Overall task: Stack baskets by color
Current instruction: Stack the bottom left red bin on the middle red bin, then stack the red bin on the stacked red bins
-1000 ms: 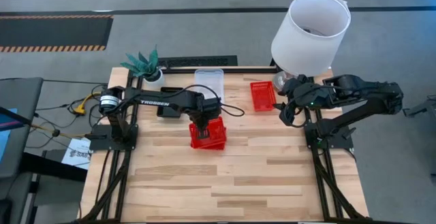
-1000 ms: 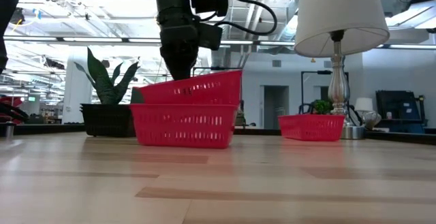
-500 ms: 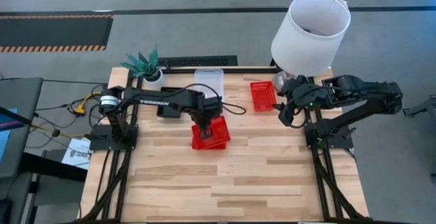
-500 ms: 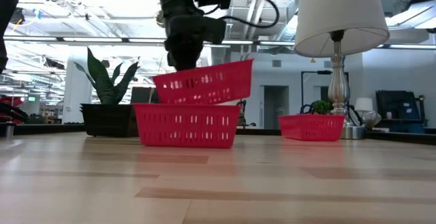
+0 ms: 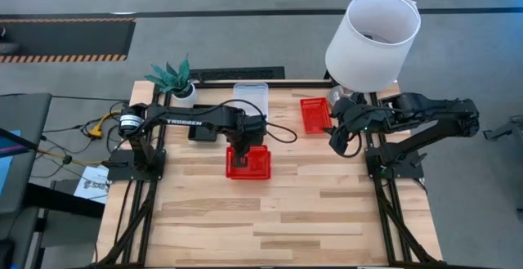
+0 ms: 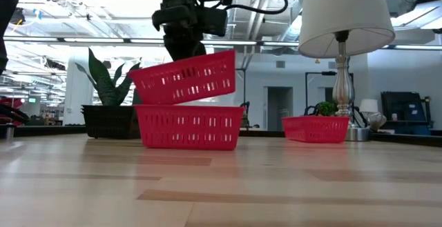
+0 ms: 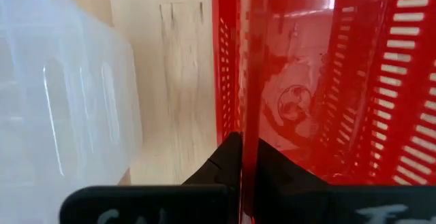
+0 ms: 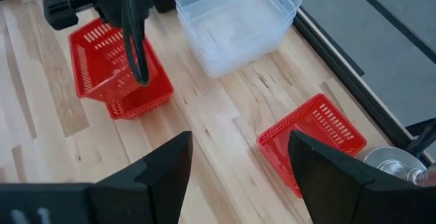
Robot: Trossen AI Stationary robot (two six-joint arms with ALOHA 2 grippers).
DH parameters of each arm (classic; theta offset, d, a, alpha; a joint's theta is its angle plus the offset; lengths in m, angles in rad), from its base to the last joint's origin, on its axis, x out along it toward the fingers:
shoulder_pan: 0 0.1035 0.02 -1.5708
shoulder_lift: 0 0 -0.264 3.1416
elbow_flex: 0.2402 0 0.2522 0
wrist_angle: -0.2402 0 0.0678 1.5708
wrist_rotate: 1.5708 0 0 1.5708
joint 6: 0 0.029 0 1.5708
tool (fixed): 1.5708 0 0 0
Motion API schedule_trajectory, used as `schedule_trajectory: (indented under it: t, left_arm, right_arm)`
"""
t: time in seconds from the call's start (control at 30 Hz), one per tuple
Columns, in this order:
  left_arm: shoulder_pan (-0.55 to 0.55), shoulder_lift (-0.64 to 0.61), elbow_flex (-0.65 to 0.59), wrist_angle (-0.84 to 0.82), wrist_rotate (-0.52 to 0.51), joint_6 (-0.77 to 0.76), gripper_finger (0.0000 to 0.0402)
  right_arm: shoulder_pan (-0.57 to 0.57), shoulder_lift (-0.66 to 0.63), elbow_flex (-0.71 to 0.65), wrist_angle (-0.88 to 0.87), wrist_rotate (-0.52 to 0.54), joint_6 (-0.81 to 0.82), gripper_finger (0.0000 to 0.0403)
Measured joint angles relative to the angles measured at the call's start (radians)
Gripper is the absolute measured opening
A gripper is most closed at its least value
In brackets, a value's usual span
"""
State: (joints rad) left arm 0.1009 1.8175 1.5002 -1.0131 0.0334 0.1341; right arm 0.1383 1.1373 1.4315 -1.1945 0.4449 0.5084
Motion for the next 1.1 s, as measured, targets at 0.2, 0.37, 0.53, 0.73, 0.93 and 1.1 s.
schedule_trajectory:
  t: [0.2, 0.37, 0.53, 0.73, 0.93, 1.1]
  left_arm:
    - [0.000, 0.032, -0.002, 0.021, 0.007, 0.045, 0.0000]
    - [-0.003, 0.084, 0.000, 0.046, 0.009, 0.066, 0.0000]
    - [-0.003, 0.082, 0.002, 0.057, 0.006, 0.053, 0.0006]
    - [-0.003, 0.080, 0.013, 0.040, 0.006, 0.062, 0.0070]
    - [-0.003, 0.080, 0.026, 0.017, 0.007, 0.048, 0.0158]
    - [-0.003, 0.080, 0.146, -0.076, 0.014, 0.047, 0.0210]
  right_arm:
    - [0.000, 0.040, 0.001, -0.004, 0.001, 0.034, 0.0265]
    - [-0.023, 0.061, -0.010, -0.055, 0.002, 0.116, 0.0265]
    - [-0.051, -0.018, -0.155, 0.023, -0.030, 0.177, 0.0265]
    - [-0.136, -0.106, -0.388, 0.149, -0.055, 0.389, 0.0265]
    - [-0.211, -0.089, -0.504, 0.172, -0.068, 0.472, 0.0265]
    - [-0.359, -0.059, -0.588, 0.202, -0.104, 0.510, 0.0265]
